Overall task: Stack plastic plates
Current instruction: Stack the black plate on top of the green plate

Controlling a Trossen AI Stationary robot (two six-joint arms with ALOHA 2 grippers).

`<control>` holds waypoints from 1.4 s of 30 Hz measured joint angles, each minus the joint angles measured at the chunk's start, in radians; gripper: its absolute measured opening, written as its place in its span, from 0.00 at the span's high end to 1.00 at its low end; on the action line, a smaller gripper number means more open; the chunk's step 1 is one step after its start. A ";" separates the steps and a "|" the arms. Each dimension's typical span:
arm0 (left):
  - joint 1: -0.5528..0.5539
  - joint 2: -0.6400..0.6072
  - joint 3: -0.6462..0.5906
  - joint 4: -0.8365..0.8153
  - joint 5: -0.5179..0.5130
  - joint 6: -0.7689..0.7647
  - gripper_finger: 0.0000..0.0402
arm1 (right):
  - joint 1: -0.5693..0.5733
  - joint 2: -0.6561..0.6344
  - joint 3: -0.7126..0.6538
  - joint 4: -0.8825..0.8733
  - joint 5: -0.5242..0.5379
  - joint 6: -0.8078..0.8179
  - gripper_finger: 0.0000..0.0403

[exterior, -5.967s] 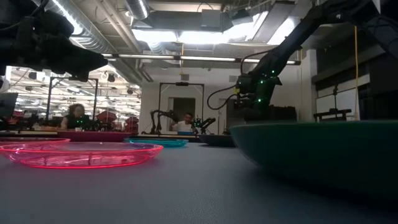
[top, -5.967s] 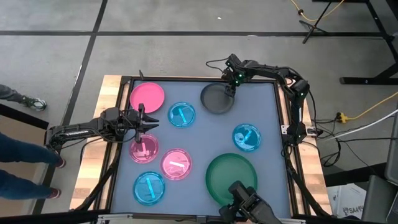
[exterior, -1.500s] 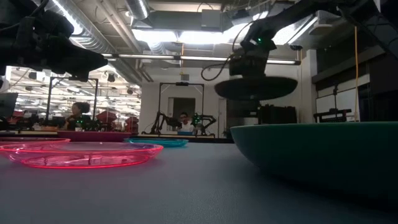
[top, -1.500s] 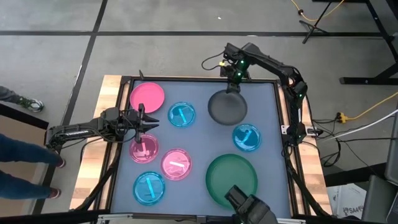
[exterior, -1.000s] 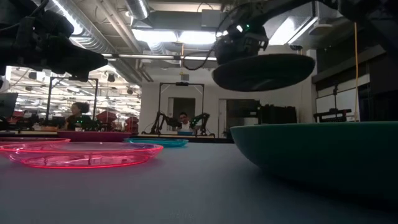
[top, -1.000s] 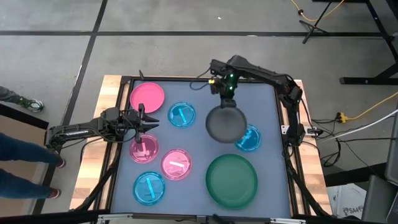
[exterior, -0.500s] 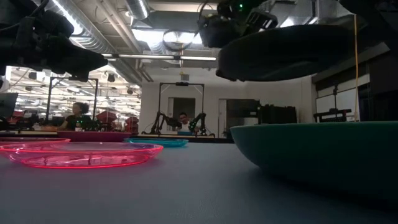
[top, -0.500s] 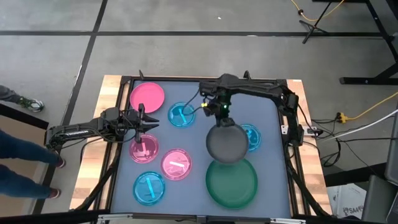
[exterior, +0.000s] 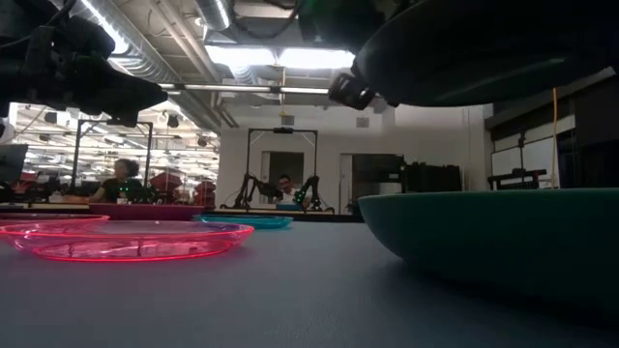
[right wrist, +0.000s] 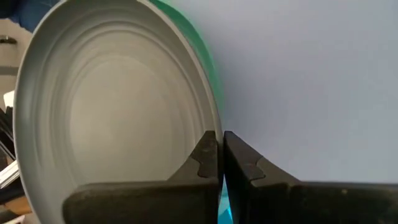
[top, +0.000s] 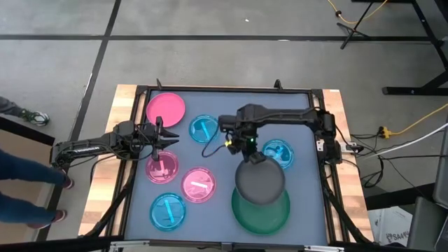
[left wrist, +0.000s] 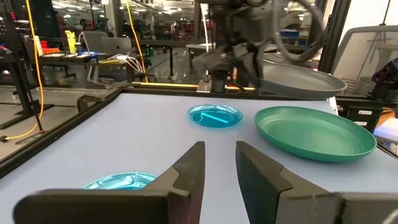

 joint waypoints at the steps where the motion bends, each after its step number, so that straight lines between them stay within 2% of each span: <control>1: 0.000 0.000 0.000 0.000 0.000 0.000 0.79 | 0.012 0.000 0.000 0.001 0.000 0.001 1.00; 11: 0.000 0.000 0.000 0.000 0.000 -0.001 0.79 | 0.118 0.000 -0.001 0.090 0.001 0.001 1.00; 17: 0.000 0.000 0.000 0.000 0.000 -0.002 0.79 | 0.160 0.000 -0.001 0.099 0.066 0.001 1.00; 24: 0.000 0.000 0.000 0.000 0.000 -0.002 0.79 | 0.193 0.000 -0.013 0.115 0.070 0.002 1.00; 42: 0.000 0.000 0.000 0.000 0.000 -0.008 0.79 | 0.206 0.000 -0.272 0.352 0.069 0.006 1.00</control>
